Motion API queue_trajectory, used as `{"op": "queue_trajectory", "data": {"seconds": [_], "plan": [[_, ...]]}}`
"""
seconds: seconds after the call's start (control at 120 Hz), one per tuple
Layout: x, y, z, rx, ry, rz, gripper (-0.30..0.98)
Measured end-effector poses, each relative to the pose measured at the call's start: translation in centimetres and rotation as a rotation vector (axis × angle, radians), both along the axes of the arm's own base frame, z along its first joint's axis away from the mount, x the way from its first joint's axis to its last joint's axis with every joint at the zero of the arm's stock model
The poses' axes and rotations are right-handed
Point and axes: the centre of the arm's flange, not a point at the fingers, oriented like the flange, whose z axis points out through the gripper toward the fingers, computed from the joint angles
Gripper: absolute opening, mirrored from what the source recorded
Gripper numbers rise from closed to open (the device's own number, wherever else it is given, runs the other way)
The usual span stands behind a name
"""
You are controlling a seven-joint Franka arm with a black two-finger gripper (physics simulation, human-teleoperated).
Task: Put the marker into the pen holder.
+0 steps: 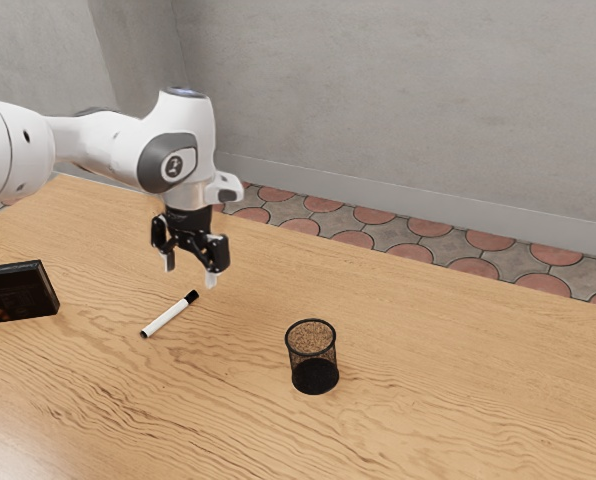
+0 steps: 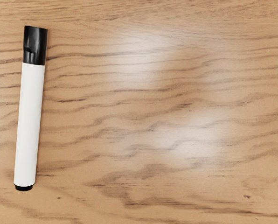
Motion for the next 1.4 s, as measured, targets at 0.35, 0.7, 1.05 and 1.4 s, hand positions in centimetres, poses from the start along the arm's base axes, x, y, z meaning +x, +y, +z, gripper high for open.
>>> {"op": "queue_trajectory", "data": {"seconds": [0.35,0.7,1.05,1.4], "plan": [[0.0,3.8,-7.6,0.0,-0.058,-0.19,0.69],[1.7,7.3,-10.5,-0.034,-0.066,-0.227,0.69],[2.6,9.4,-11.9,-0.069,-0.043,-0.238,0.69],[2.3,10.2,-13.0,-0.083,-0.018,-0.264,0.59]]}}
